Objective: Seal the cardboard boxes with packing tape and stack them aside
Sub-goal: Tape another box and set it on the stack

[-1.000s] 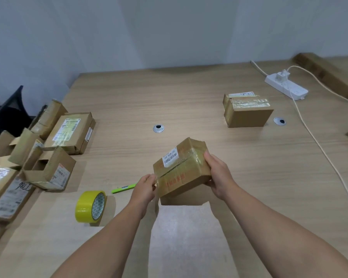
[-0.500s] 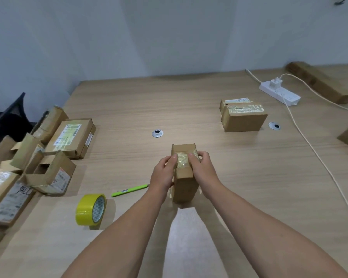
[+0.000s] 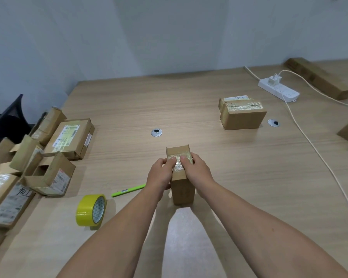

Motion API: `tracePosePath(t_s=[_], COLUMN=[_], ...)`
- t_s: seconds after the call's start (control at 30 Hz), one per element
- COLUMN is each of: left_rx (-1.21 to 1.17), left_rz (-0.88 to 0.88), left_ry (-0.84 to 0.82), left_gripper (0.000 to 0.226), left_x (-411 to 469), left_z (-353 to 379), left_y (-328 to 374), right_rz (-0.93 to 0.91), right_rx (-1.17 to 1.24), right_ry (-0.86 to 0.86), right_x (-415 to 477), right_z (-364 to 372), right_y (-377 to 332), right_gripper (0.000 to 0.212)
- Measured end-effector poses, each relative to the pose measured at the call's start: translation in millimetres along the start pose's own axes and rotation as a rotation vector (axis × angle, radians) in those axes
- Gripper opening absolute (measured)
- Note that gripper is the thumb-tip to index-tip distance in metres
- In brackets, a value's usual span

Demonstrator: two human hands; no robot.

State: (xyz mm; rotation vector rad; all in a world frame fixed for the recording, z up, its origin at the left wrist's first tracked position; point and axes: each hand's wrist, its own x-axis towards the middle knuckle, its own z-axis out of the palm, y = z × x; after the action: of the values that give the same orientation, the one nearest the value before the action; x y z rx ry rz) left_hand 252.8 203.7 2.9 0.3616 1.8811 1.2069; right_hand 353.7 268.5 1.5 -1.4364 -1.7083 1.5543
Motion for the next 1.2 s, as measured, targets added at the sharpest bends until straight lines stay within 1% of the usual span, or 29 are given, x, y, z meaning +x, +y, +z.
tracePosePath(t_s=[0.1,0.2,0.27,0.4,0.53,0.7,0.77,0.87,0.9,1.0,1.13,1.2], left_rx=[0.033,0.068,0.105,0.147,0.124,-0.029,-0.049,-0.015,-0.020,-0.036,-0.098,-0.145], left_rz=[0.002,-0.014,-0.010,0.009,0.006,-0.021,-0.012,0.031,0.038,0.050,0.045,0.024], left_ry=[0.010,0.018,0.026,0.023,-0.022,-0.181,-0.233,-0.279,-0.286,-0.315,-0.341,-0.341], left_gripper=[0.033,0.045,0.054,0.060,0.050,0.041,0.040,0.032,0.031,0.032,0.032,0.030], left_x=[-0.3,-3.8,-4.0,-0.6,2.4,-3.0,-6.1,-8.9,-9.3,-9.9,-8.4,-8.5], left_z=[0.6,1.4,1.1,-0.9,-3.1,-13.0,-14.7,-15.4,-16.1,-18.6,-21.0,-21.8], left_y=[3.7,10.8,13.1,14.9,11.9,9.1,7.4,3.5,2.2,-2.0,-6.2,-5.5], right_rz=[0.035,0.087,0.115,0.059,0.043,0.055,0.033,-0.008,-0.009,0.030,0.102,0.128], right_rx=[0.027,0.069,0.066,0.022,0.082,0.206,0.202,0.126,0.132,0.238,0.291,0.306], right_ry=[0.001,0.004,0.014,0.026,-0.013,-0.179,-0.215,-0.231,-0.235,-0.286,-0.331,-0.345], right_x=[2.7,4.2,5.3,8.9,6.5,7.2,5.4,2.5,2.0,2.2,3.4,3.0], right_z=[1.0,3.5,1.9,-1.0,-3.3,-14.2,-14.3,-11.0,-11.0,-14.9,-18.8,-20.1], right_y=[-1.6,-2.8,-4.6,-2.8,1.9,7.4,7.0,9.3,11.2,15.8,18.7,16.6], right_gripper=[0.038,0.040,0.036,0.028,0.028,0.031,0.029,0.044,0.044,0.039,0.051,0.049])
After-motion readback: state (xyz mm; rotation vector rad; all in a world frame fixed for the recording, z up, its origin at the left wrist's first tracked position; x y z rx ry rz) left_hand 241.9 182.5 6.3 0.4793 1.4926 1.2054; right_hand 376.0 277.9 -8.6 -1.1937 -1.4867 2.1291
